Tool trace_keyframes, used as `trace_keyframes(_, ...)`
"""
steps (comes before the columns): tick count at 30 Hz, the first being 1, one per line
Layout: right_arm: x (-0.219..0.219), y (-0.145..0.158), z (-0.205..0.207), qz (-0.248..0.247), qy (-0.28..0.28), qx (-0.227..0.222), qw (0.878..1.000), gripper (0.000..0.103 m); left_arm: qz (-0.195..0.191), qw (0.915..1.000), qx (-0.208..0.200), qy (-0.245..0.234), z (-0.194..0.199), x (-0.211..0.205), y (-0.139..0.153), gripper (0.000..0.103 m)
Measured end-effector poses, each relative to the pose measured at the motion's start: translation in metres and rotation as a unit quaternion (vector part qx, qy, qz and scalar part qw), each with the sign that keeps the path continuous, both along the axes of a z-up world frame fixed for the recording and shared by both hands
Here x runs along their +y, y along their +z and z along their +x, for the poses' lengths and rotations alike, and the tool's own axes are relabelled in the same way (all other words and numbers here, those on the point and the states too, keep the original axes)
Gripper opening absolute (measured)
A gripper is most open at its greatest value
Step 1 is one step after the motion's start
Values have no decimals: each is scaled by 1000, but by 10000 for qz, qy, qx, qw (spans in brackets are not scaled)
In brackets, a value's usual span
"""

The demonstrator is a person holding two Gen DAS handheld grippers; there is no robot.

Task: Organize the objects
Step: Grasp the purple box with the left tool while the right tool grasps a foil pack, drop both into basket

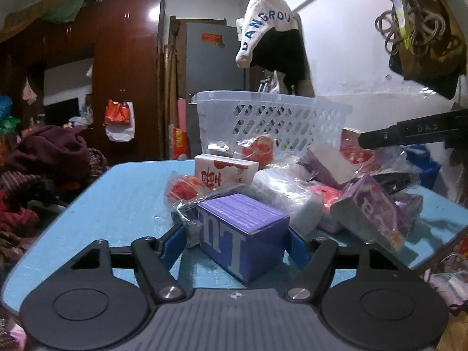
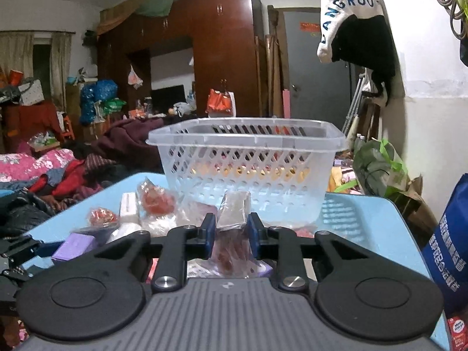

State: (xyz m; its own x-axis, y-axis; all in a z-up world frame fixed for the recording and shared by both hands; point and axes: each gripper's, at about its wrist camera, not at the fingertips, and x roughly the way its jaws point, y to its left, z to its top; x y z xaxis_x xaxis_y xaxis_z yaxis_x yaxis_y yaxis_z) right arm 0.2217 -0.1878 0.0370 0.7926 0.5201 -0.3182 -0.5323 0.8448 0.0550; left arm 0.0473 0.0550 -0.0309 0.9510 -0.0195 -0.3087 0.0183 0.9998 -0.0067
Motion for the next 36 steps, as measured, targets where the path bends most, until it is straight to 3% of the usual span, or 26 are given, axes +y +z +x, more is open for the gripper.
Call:
trace_keyframes(1,-2,1,-1,22,-11,-25,10000,27,-62,10000,-23,-36,-2,2,1,59)
trace_keyframes(2,-3,4,0,39,-22,-57,10000,27,-98,9999,-36,-46,-3,4,1,53)
trace_keyframes(11,-9,19,-1,122,-53,-315,9994,27,-229,9990,-358,-159,-15,8,6,51)
trace_keyframes(17,-3,48,10,197,-72,-761,9969,27,-384,9957,-755,-369,0,5,44,50)
trace_keyframes(21,14,72,39,68,-265,-1093,9936,27,-474,9932,-950,-481,49,3,100,50)
trace_keyframes(25,33,82,83,-218,-508,-1002,9934,26,-674,9952,-575,-411,129,5,137,49)
trace_keyframes(29,42,76,114,-445,-526,-760,9947,26,-779,9968,-2,-151,195,4,138,49)
trace_keyframes(35,44,66,126,-461,-352,-557,9968,28,-659,9977,136,-15,218,-5,136,50)
trace_keyframes(36,43,66,125,-431,-262,-467,9976,33,-636,9979,156,-19,219,-5,135,53)
